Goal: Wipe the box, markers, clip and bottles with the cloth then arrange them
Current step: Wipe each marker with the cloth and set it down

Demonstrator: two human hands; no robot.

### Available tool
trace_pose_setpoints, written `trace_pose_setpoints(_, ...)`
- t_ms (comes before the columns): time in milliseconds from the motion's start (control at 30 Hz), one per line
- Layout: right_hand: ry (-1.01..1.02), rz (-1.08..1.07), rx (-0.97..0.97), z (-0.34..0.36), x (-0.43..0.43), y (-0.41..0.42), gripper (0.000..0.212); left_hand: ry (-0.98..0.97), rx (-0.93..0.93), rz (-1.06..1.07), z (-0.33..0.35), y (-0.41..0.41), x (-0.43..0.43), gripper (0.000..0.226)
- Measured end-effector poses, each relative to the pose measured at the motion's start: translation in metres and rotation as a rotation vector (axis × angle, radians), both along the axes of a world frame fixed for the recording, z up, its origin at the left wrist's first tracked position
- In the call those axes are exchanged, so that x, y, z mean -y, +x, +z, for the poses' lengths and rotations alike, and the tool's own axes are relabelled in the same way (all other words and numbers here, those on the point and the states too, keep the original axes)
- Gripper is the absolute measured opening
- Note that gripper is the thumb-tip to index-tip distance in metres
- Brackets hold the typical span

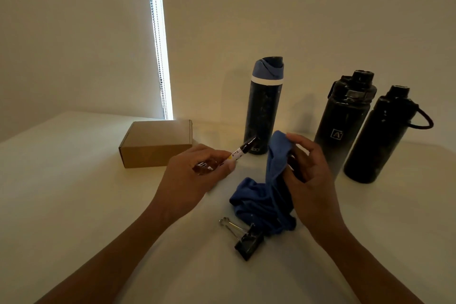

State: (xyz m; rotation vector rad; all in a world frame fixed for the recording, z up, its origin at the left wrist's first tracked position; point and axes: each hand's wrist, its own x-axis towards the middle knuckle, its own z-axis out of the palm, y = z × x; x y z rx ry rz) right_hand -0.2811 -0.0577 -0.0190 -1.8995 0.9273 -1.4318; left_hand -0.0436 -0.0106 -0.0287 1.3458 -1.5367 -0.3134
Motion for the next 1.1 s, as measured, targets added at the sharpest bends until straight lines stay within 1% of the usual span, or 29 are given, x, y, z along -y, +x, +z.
trace_pose_setpoints(33,0.014,-0.001,-0.014,-0.001,0.001,0.000,0.036,-0.006,0.058,-0.005,0.000,-0.001,0.000,0.031)
trace_pose_setpoints(133,0.161,0.030,-0.046,-0.003,0.001,0.002,0.034,-0.015,0.165,-0.036,-0.001,-0.004,-0.001,0.032)
trace_pose_setpoints(233,0.148,0.119,0.047,-0.002,-0.008,0.004,0.037,-0.046,0.205,-0.071,-0.003,-0.006,-0.001,0.030)
trace_pose_setpoints(333,0.181,0.093,0.112,-0.005,-0.008,0.004,0.030,-0.073,0.240,-0.098,-0.005,-0.006,0.000,0.029)
trace_pose_setpoints(367,0.204,0.083,0.108,-0.006,-0.006,0.003,0.026,-0.077,0.248,-0.098,-0.005,-0.006,0.000,0.029)
trace_pose_setpoints(433,0.204,0.038,0.035,-0.007,-0.001,0.002,0.022,-0.084,0.253,-0.091,-0.004,-0.007,0.001,0.029)
trace_pose_setpoints(500,0.138,-0.037,-0.028,-0.006,0.005,-0.001,0.029,-0.095,0.247,-0.083,-0.003,-0.008,0.001,0.028)
trace_pose_setpoints(600,0.197,-0.103,-0.060,-0.013,0.012,-0.001,0.053,-0.105,0.233,-0.080,-0.004,-0.008,0.000,0.027)
trace_pose_setpoints(633,0.224,-0.121,-0.063,-0.016,0.015,0.000,0.057,-0.104,0.231,-0.075,-0.005,-0.007,0.000,0.027)
trace_pose_setpoints(667,0.233,-0.128,-0.061,-0.017,0.016,0.001,0.054,-0.103,0.229,-0.070,-0.005,-0.007,0.000,0.027)
trace_pose_setpoints(767,0.178,-0.128,-0.082,-0.014,0.015,0.000,0.030,-0.108,0.233,-0.062,-0.005,-0.005,0.001,0.028)
trace_pose_setpoints(800,0.172,-0.098,-0.098,-0.013,0.013,-0.002,0.028,-0.116,0.241,-0.066,-0.005,-0.005,0.001,0.028)
trace_pose_setpoints(867,0.218,-0.009,-0.163,-0.015,0.012,-0.003,0.033,-0.132,0.264,-0.078,-0.005,-0.005,0.000,0.027)
trace_pose_setpoints(933,0.209,0.002,-0.202,-0.016,0.011,-0.002,0.035,-0.139,0.287,-0.076,-0.005,-0.005,0.000,0.027)
trace_pose_setpoints(1033,0.117,-0.048,-0.182,-0.018,0.009,-0.001,0.021,-0.156,0.282,-0.075,-0.005,-0.004,0.001,0.028)
trace_pose_setpoints(1100,0.098,-0.071,-0.182,-0.017,0.009,0.000,0.017,-0.165,0.281,-0.068,-0.004,-0.004,0.001,0.028)
